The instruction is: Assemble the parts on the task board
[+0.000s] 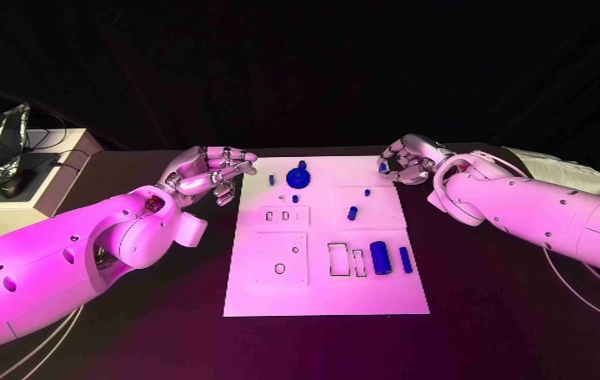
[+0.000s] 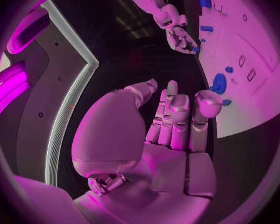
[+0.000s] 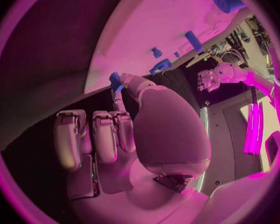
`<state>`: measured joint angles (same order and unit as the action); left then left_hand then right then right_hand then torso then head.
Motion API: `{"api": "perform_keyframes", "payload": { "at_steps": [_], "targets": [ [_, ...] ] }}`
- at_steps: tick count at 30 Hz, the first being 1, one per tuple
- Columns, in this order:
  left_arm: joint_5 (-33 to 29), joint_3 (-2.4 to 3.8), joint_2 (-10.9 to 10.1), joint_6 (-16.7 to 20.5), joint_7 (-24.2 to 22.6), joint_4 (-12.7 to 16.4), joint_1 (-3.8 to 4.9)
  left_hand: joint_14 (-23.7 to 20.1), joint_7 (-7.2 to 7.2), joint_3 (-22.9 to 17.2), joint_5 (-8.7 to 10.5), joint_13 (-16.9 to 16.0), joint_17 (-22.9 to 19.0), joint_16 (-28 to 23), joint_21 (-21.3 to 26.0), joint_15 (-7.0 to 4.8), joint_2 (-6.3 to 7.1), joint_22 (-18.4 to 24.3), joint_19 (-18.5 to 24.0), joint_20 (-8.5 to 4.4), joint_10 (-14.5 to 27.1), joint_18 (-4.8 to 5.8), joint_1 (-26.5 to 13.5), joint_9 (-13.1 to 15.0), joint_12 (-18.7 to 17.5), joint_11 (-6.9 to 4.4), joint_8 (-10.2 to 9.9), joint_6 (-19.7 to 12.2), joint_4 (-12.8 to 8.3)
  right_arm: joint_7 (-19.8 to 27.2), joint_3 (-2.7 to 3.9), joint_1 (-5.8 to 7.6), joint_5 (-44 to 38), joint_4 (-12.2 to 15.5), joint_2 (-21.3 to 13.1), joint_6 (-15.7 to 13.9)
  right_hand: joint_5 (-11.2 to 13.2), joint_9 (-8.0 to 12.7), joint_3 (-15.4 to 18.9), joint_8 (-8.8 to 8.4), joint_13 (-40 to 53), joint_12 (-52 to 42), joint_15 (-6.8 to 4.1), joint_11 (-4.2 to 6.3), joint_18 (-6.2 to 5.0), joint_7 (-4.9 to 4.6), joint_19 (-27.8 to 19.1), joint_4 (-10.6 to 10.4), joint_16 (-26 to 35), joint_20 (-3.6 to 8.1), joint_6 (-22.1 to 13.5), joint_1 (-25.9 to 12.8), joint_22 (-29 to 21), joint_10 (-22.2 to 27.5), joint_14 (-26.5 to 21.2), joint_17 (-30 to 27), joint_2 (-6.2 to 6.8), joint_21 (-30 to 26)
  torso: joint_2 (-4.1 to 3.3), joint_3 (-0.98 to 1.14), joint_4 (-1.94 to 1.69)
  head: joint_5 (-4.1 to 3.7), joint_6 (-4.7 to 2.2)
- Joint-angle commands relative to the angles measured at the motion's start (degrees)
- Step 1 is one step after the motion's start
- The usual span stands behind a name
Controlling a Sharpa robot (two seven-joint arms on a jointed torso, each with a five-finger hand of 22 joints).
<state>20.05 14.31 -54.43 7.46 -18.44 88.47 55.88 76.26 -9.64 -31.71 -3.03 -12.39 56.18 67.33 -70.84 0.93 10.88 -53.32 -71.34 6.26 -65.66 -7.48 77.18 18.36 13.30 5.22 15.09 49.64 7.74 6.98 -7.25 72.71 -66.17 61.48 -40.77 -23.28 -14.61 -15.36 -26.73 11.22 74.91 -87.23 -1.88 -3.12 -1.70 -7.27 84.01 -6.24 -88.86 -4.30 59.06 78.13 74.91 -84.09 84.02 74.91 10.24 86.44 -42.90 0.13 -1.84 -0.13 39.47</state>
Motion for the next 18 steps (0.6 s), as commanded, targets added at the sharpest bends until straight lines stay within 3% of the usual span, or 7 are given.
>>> {"api": "perform_keyframes", "payload": {
  "at_steps": [1, 10, 18],
  "targets": [
    [-0.3, 0.05, 0.1, -0.3, 0.1, 0.1, 0.01, -0.3, 0.15, -0.1, 0.12, -0.1, 0.0, -0.1, -0.3, -0.03, 0.17, -0.1, 0.4, 0.08, -0.5, 0.31, -0.6, 0.1, 0.3, -0.05, -0.1, -0.2, -0.2, -3.0, 0.1, 0.76, -2.5, 2.3, -0.3, -4.1, 0.0, -0.2, -0.3, 0.47, 12.3, -0.1, -0.23, 0.48, 0.68, 0.03, 4.2, 0.0, -0.4, 0.44, 0.6, -0.1, 11.6, -3.4, 5.5, 12.8, -0.27, 0.2, 0.1, -0.1, 0.05, 0.08, -0.14],
    [-0.3, 0.04, 0.2, -0.1, 0.4, 0.0, 0.02, -0.2, 0.17, -0.2, 0.12, -0.1, 0.0, 0.0, -0.3, -0.03, 0.15, -0.1, 0.4, 0.09, -0.5, 0.32, -0.6, 0.1, 0.3, -0.05, -0.1, -0.1, -0.2, -10.6, 0.13, 2.07, -4.5, 10.8, -0.3, -5.2, 0.9, -0.3, -0.1, 0.75, 12.1, 0.1, -0.16, 0.54, 0.64, 0.07, 4.2, 0.0, -0.3, 0.39, 0.5, -0.7, 11.4, -3.3, 5.4, 12.7, -0.07, 0.1, 0.62, -0.43, 0.23, 0.42, 0.03],
    [-0.3, 0.04, 0.6, 0.0, 0.7, -0.2, 0.02, -0.3, 0.19, -0.2, 0.12, -0.1, 0.0, -0.1, -0.3, -0.03, 0.14, -0.2, 0.4, 0.09, -0.5, 0.33, -0.6, 0.1, 0.4, -0.07, -0.1, -0.1, -0.2, -19.5, -0.18, 1.68, -6.6, 17.2, 3.0, -5.2, 0.8, -0.3, -0.2, 0.81, 11.9, 0.3, -0.15, 0.57, 0.56, 0.09, 4.0, 0.1, -0.2, 0.38, 0.4, -0.6, 11.1, -3.1, 5.3, 12.3, -0.08, -0.2, 0.98, -0.64, 0.22, 0.85, 0.58]
  ]
}}
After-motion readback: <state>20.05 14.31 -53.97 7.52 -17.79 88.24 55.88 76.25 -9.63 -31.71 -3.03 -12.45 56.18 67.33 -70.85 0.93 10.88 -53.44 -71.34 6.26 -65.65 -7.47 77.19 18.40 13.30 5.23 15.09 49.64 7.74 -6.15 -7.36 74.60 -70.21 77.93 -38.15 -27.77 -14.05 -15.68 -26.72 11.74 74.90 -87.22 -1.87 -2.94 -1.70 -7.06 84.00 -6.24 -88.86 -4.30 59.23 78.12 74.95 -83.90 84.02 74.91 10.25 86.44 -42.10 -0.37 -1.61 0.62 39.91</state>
